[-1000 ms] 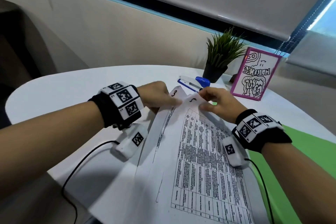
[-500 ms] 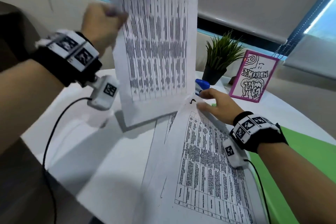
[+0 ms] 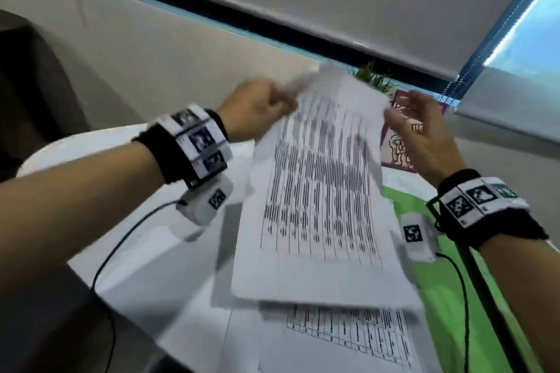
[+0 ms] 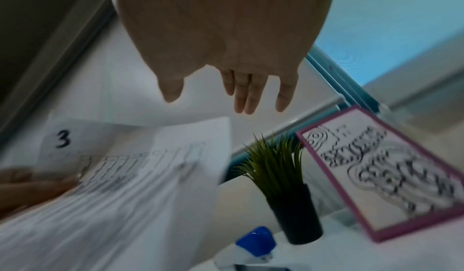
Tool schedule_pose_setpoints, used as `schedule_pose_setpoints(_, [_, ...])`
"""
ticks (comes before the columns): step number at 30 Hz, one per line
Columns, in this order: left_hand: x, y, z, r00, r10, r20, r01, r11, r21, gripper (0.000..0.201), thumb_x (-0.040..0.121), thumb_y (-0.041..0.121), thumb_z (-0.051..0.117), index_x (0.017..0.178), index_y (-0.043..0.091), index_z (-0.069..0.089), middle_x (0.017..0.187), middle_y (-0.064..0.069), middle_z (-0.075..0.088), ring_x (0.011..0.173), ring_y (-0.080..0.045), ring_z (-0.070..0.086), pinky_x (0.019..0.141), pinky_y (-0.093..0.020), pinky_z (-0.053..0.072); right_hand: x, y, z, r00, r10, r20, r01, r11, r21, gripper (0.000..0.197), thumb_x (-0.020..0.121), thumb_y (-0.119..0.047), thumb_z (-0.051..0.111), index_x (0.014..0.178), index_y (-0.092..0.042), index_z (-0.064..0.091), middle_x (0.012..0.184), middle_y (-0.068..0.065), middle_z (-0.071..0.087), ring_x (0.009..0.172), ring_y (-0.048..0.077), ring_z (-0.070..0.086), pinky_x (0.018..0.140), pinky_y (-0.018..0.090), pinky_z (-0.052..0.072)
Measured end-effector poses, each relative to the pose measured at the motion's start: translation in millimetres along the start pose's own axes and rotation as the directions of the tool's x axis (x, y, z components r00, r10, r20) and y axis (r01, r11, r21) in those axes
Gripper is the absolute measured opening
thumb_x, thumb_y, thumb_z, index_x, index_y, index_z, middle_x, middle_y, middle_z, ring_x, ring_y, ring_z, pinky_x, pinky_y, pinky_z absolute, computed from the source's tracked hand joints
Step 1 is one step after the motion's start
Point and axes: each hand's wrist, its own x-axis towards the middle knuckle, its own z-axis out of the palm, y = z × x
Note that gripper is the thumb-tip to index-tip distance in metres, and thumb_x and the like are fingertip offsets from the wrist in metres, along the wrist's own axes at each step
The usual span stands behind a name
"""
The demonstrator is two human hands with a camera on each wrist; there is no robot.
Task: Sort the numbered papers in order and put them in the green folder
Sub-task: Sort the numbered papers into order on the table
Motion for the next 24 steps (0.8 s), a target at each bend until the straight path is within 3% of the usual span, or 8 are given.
schedule_pose_setpoints(3, [-18,5,46,0.972,0.091,0.216,-0.08,0.995,-0.056,0.02,0.097,0.026,0.055,0.103,0.017,0.073,0.081,0.006,0.068,0.063,0.006,0.055,0.062,-0.019,0.04,-15,-6,-2,0.96,-0.197,0.197,0.246,0.931,-0.268,0.075,0.083,-0.047,0.069,0.144,-0.017,0.037,0.14,0.001,0.048,0.122,0.01,0.043,0.1,0.029,0.034])
schedule_pose_setpoints(5, [-28,14,63,0.945,0.138,0.298,-0.1,0.985,-0.138,0.017,0.098,0.024,0.055,0.086,0.023,0.067,0.07,0.016,0.056,0.059,0.012,0.05,0.057,-0.012,0.034,-23,-9,3,0.923,-0.199,0.33,0.293,0.919,-0.264,0.072,0.08,-0.045,0.068,0.143,-0.022,0.041,0.128,-0.004,0.055,0.113,0.011,0.051,0.094,0.031,0.042])
schedule_pose_setpoints(7, [-32,18,72,0.907,0.171,0.386,-0.103,0.976,-0.19,0.02,0.098,0.031,0.053,0.081,0.024,0.06,0.072,0.013,0.058,0.065,0.007,0.052,0.06,-0.014,0.037,-31,-8,7,0.894,-0.205,0.398,0.306,0.929,-0.209,0.053,0.083,-0.038,0.067,0.132,-0.022,0.054,0.112,-0.011,0.06,0.097,0.009,0.059,0.086,0.031,0.051])
schedule_pose_setpoints(9, [-31,13,71,0.884,0.124,0.451,-0.061,0.987,-0.151,0.036,0.095,0.049,0.049,0.091,0.017,0.065,0.085,0.004,0.066,0.076,-0.008,0.06,0.068,-0.023,0.046,-36,-2,9,0.872,-0.205,0.445,0.306,0.937,-0.168,0.025,0.086,-0.026,0.068,0.11,-0.02,0.068,0.098,-0.011,0.068,0.085,0.003,0.064,0.081,0.029,0.055])
schedule_pose_setpoints(11, [-25,0,61,0.919,0.001,0.394,-0.003,1.0,0.006,0.043,0.094,0.054,0.048,0.1,0.015,0.067,0.096,0.001,0.069,0.086,-0.017,0.063,0.078,-0.031,0.05,-40,6,8,0.851,-0.167,0.499,0.271,0.952,-0.145,0.012,0.086,-0.019,0.07,0.098,-0.019,0.071,0.089,-0.012,0.07,0.081,-0.002,0.066,0.079,0.024,0.055])
schedule_pose_setpoints(15, [-17,-32,47,0.939,-0.138,0.316,-0.002,0.913,0.407,0.022,0.089,0.038,0.064,0.103,0.02,0.066,0.104,0.001,0.068,0.096,-0.021,0.058,0.081,-0.031,0.046,-43,23,9,0.778,-0.056,0.626,0.181,0.974,-0.138,0.01,0.087,-0.018,0.07,0.093,-0.026,0.069,0.088,-0.013,0.071,0.082,-0.003,0.067,0.076,0.016,0.051])
schedule_pose_setpoints(19, [-21,-42,55,0.93,-0.161,0.33,0.019,0.918,0.396,0.014,0.083,0.032,0.071,0.078,0.025,0.06,0.086,0.002,0.065,0.086,-0.022,0.059,0.073,-0.031,0.047,-40,31,19,0.804,-0.089,0.587,0.257,0.943,-0.209,0.008,0.086,-0.019,0.072,0.093,-0.017,0.07,0.089,-0.007,0.07,0.081,0.01,0.065,0.076,0.029,0.052])
schedule_pose_setpoints(24, [-21,-38,61,0.963,-0.091,0.252,-0.003,0.937,0.351,0.017,0.09,0.034,0.061,0.076,0.024,0.058,0.077,0.004,0.062,0.081,-0.022,0.058,0.066,-0.029,0.041,-39,30,37,0.802,-0.127,0.583,0.312,0.922,-0.228,0.011,0.08,-0.016,0.078,0.087,-0.014,0.07,0.1,0.0,0.068,0.088,0.017,0.063,0.082,0.037,0.052])
